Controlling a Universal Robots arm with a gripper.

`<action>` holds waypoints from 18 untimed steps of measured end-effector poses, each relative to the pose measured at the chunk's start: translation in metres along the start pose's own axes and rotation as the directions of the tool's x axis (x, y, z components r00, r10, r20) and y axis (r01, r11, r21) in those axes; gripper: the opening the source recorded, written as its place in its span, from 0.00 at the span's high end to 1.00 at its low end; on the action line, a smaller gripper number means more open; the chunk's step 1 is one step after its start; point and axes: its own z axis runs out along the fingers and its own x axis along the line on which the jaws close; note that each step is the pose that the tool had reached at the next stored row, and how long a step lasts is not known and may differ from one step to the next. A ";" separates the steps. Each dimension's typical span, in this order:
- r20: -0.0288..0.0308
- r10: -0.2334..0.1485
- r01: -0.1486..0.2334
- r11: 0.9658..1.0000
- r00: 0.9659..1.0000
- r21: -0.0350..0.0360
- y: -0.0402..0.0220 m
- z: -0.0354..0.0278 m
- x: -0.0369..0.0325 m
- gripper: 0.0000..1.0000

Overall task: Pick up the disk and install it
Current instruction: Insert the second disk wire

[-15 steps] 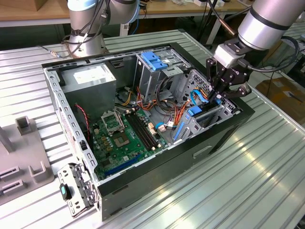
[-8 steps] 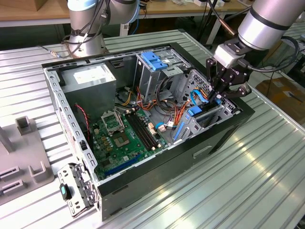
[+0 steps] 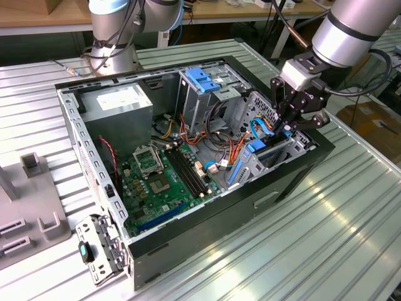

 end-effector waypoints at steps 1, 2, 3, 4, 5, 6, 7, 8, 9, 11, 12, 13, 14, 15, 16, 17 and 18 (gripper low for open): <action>0.000 0.000 0.000 1.000 1.000 0.000 0.0000 0.0006 0.0000 0.84; 0.000 0.000 0.000 1.000 1.000 0.000 0.0000 0.0012 0.0001 0.84; 0.000 0.000 0.000 1.000 1.000 0.000 0.0001 0.0019 0.0001 0.84; 0.000 0.000 0.000 1.000 1.000 0.000 0.0001 0.0024 0.0001 0.84; 0.000 0.000 0.000 1.000 1.000 0.000 0.0001 0.0027 0.0002 0.84; 0.000 0.000 0.000 1.000 1.000 0.000 0.0001 0.0032 0.0002 0.84; 0.000 0.000 0.000 1.000 1.000 0.000 0.0001 0.0036 0.0002 0.84; 0.000 0.000 0.000 1.000 1.000 0.000 0.0001 0.0038 0.0003 0.84; 0.000 0.000 0.000 1.000 1.000 0.000 0.0001 0.0041 0.0003 0.84; 0.000 0.000 0.000 1.000 1.000 0.000 0.0001 0.0043 0.0003 0.84; 0.000 0.000 0.000 1.000 1.000 0.000 0.0001 0.0043 0.0003 0.84; 0.000 0.000 0.000 1.000 1.000 0.000 0.0001 0.0044 0.0003 0.84; 0.000 0.000 0.000 1.000 1.000 0.000 0.0001 0.0044 0.0003 0.84; 0.000 0.000 0.000 1.000 1.000 0.000 0.0001 0.0044 0.0003 0.84; 0.000 0.000 0.000 1.000 1.000 0.000 0.0001 0.0044 0.0003 0.84; 0.000 0.000 0.000 1.000 1.000 0.000 0.0001 0.0044 0.0003 0.84; 0.000 0.000 0.000 1.000 1.000 0.000 0.0001 0.0045 0.0003 0.84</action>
